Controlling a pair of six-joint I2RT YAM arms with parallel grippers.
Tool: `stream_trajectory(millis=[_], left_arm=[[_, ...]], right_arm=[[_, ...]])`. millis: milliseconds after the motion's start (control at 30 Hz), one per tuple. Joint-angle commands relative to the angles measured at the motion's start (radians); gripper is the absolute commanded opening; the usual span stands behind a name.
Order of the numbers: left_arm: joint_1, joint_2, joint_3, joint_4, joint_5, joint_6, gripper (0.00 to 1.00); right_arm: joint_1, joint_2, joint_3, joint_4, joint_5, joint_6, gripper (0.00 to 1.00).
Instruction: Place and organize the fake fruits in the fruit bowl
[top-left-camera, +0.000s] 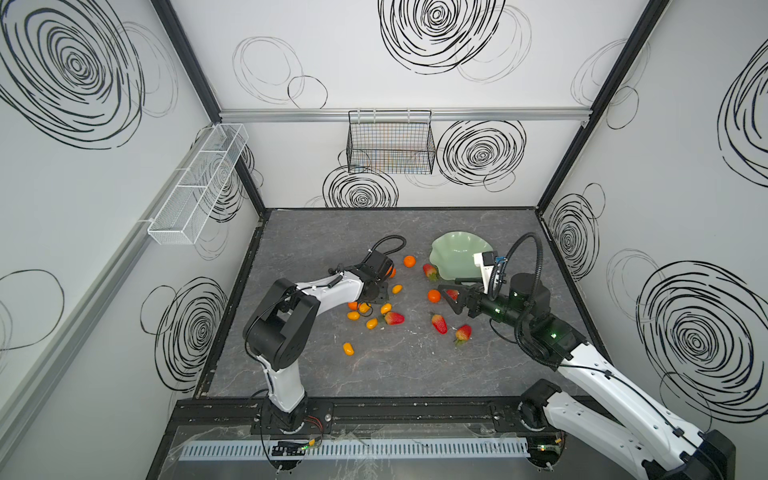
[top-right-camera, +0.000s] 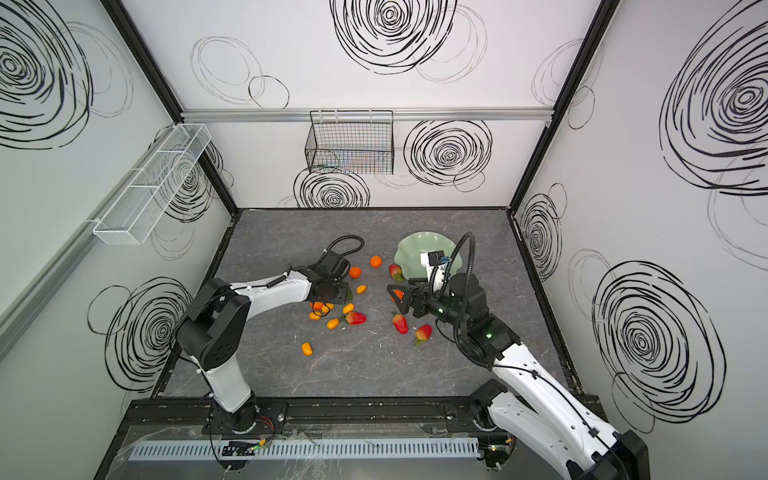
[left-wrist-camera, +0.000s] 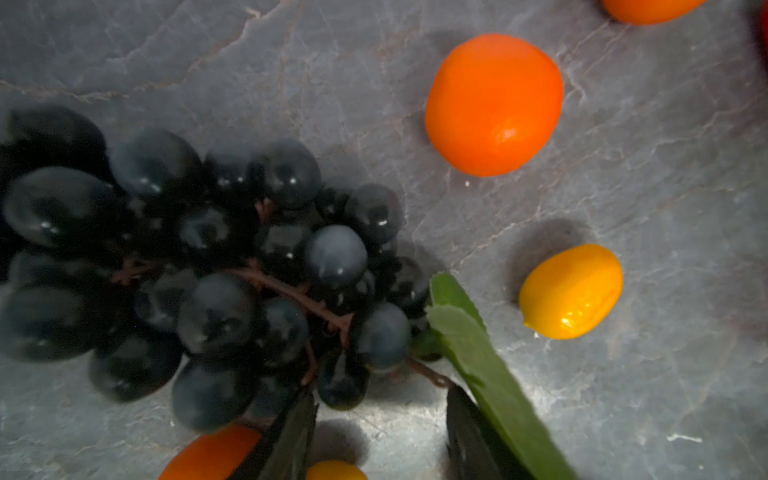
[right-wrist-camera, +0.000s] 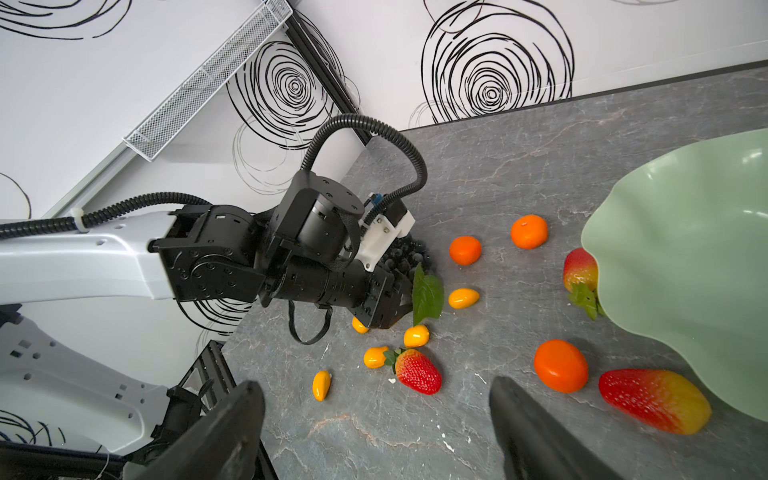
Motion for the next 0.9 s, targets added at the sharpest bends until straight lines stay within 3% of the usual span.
stream_trajectory(millis=[0, 233, 367, 567, 667, 867], left_arm=[[0.006, 0.036, 0.008, 0.024, 0.014, 0.026, 0.56], [0.008, 0.064, 0.027, 0.087, 0.164, 0.037, 0.53], [0.017, 0.065, 0.026, 0.133, 0.243, 0.028, 0.44], [0.036, 0.053, 0.019, 0.123, 0.207, 0.020, 0.39], [0.041, 0.046, 0.012, 0.119, 0.195, 0.023, 0.46], [0.040, 0.045, 0.017, 0.099, 0.154, 0.029, 0.47]], right_arm=[[-0.002, 0.020, 0.003, 0.024, -0.002, -0.007, 0.89], [-0.002, 0.008, 0.001, 0.014, 0.009, -0.010, 0.89], [-0.002, 0.004, 0.001, 0.009, 0.012, -0.011, 0.89], [-0.002, -0.009, -0.002, 0.002, 0.018, -0.013, 0.89], [-0.002, -0.012, -0.005, -0.001, 0.018, -0.013, 0.89], [-0.002, -0.013, -0.004, -0.001, 0.020, -0.013, 0.89]])
